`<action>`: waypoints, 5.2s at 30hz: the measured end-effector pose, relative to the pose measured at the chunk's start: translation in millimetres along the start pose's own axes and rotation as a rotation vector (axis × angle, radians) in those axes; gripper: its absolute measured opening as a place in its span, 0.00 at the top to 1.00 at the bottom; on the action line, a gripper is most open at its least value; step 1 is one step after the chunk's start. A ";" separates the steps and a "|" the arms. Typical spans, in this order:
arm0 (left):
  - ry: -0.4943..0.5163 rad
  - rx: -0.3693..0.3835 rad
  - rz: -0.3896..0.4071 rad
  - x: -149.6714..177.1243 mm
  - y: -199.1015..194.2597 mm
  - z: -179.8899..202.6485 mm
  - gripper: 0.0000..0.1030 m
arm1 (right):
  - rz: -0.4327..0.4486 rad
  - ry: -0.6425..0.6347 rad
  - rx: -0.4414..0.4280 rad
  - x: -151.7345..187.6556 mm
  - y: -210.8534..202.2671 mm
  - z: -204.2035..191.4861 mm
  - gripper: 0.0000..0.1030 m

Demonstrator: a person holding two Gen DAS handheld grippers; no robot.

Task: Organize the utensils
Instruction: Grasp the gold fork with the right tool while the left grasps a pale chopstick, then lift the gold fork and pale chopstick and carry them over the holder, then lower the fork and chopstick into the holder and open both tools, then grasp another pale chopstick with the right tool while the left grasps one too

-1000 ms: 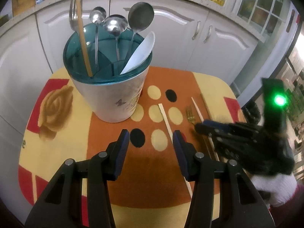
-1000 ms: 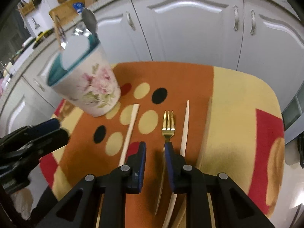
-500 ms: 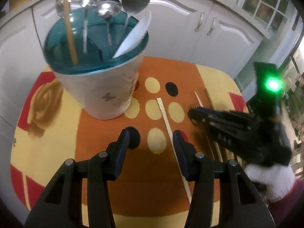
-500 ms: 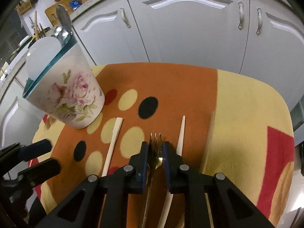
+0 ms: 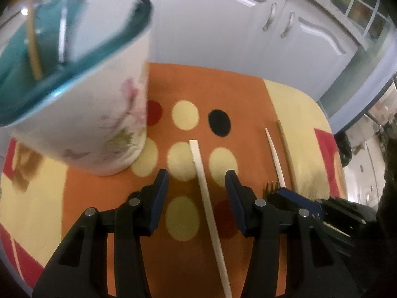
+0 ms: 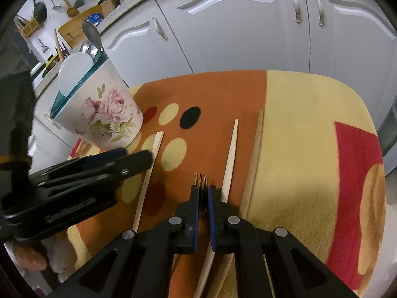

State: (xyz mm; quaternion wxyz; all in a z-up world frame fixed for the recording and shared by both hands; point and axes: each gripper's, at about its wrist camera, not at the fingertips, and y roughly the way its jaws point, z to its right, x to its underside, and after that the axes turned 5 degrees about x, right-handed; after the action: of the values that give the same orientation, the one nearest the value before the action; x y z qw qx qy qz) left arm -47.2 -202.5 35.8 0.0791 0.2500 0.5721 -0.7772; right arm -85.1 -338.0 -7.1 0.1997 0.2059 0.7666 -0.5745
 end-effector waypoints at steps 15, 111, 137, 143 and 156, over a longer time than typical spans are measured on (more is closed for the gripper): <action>0.067 0.134 -0.120 37.3 -23.8 -25.4 0.96 | -0.011 -0.004 -0.076 7.8 -11.5 -7.9 0.96; 0.045 0.022 0.821 -125.2 -158.4 -117.4 0.95 | 0.483 -0.265 -0.015 -168.1 -23.0 -178.9 0.98; -0.080 0.270 0.613 -103.9 -191.4 -176.9 0.81 | 0.271 -0.218 -0.166 -137.6 -21.5 -148.0 0.89; -0.136 0.195 0.428 -76.7 -161.1 -208.3 0.53 | 0.307 -0.202 -0.160 -131.2 -42.6 -141.8 0.79; -0.119 0.045 0.135 -51.9 -77.1 -224.5 0.53 | 0.320 -0.166 -0.065 -108.7 -82.4 -105.1 0.76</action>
State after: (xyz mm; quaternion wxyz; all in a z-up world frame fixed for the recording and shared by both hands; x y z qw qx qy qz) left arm 32.9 23.2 76.7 0.1595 0.2428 0.5306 -0.7963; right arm -46.5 -267.1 145.1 0.3578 0.2703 0.7230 -0.5256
